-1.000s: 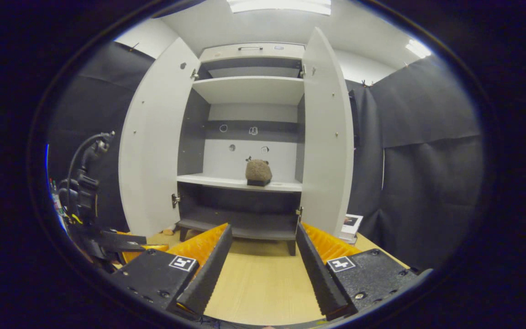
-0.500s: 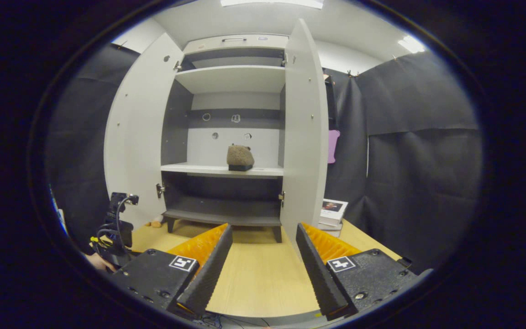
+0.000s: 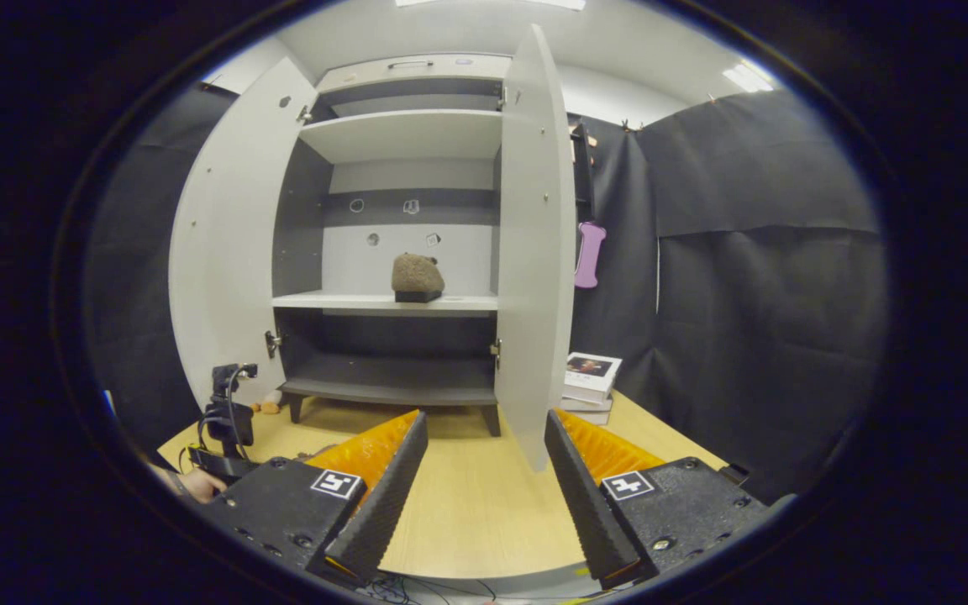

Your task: Grab one shoe with the right hand and put it into the shoe cabinet, grab the other shoe with the left hand and put it into the shoe cabinet; then close the right door with the right hand and the left door with the left hand.

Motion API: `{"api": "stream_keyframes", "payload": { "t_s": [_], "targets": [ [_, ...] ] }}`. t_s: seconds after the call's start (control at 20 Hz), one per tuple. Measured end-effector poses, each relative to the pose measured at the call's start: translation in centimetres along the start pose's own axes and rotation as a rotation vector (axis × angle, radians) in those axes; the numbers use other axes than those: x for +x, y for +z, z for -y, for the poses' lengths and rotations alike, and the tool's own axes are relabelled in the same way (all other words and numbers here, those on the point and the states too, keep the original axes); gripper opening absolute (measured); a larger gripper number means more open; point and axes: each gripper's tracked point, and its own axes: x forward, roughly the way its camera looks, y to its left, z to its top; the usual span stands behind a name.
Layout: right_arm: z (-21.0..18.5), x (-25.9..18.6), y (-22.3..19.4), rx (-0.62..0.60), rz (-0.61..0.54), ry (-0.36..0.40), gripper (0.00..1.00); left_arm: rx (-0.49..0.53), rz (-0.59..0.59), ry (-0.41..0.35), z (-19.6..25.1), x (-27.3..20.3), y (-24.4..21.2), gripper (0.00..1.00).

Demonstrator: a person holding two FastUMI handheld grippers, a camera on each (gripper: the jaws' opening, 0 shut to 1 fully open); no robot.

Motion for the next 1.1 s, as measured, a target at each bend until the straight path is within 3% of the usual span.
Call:
{"api": "stream_keyframes", "payload": {
  "t_s": [0.1, 0.25, 0.3, 0.35, 0.4, 0.45, 0.5, 0.55, 0.65, 0.7, 0.75, 0.85, 0.9, 1.1],
  "targets": [
    [0.3, 0.2, -0.3, 0.007, -0.011, -0.007, 0.89, 0.01, -0.005, -0.007, 0.5, 0.6, 0.0, 0.66],
    [0.6, 0.5, -0.5, 0.013, -0.023, -0.01, 0.89, 0.057, 0.018, 0.027, 0.5, 1.0, 0.4, 0.65],
    [0.6, 0.6, -0.7, 0.013, -0.027, -0.012, 0.9, 0.075, 0.026, 0.028, 0.6, 1.1, 0.4, 0.55],
    [0.7, 0.7, -0.7, 0.014, -0.028, -0.011, 0.9, 0.091, 0.029, 0.018, 1.0, 1.2, 0.3, 0.55],
    [0.6, 0.8, -0.8, 0.015, -0.031, -0.008, 0.89, 0.091, 0.043, 0.021, 1.2, 1.3, 0.4, 0.35],
    [0.5, 0.9, -0.8, 0.015, -0.032, -0.003, 0.89, 0.083, 0.056, 0.026, 1.2, 1.4, 0.5, 0.3],
    [0.5, 1.0, -0.7, 0.013, -0.032, 0.0, 0.89, 0.074, 0.063, 0.024, 1.1, 1.5, 0.4, 0.29],
    [0.4, 1.0, -0.7, 0.011, -0.03, 0.004, 0.89, 0.061, 0.073, 0.017, 1.1, 1.4, 0.5, 0.33],
    [0.3, 1.0, -0.7, 0.005, -0.028, 0.014, 0.89, 0.046, 0.087, 0.043, 0.4, 1.1, 0.8, 0.29],
    [0.2, 1.1, -0.8, 0.002, -0.03, 0.018, 0.89, 0.036, 0.087, 0.032, 0.5, 1.3, 0.8, 0.11],
    [0.1, 1.1, -0.9, 0.0, -0.031, 0.024, 0.89, 0.04, 0.084, 0.042, 0.3, 1.4, 0.7, 0.11],
    [0.2, 1.2, -0.8, 0.001, -0.024, 0.027, 0.9, 0.049, 0.099, 0.048, 0.3, 1.7, 0.9, 0.01],
    [0.0, 1.3, -0.7, 0.002, -0.021, 0.032, 0.89, 0.058, 0.104, 0.065, 0.1, 1.8, 1.2, 0.06],
    [-0.6, 1.4, -0.2, -0.006, -0.002, 0.059, 0.89, 0.05, 0.13, 0.111, 0.7, -1.0, 2.8, 0.01]
  ]
}}
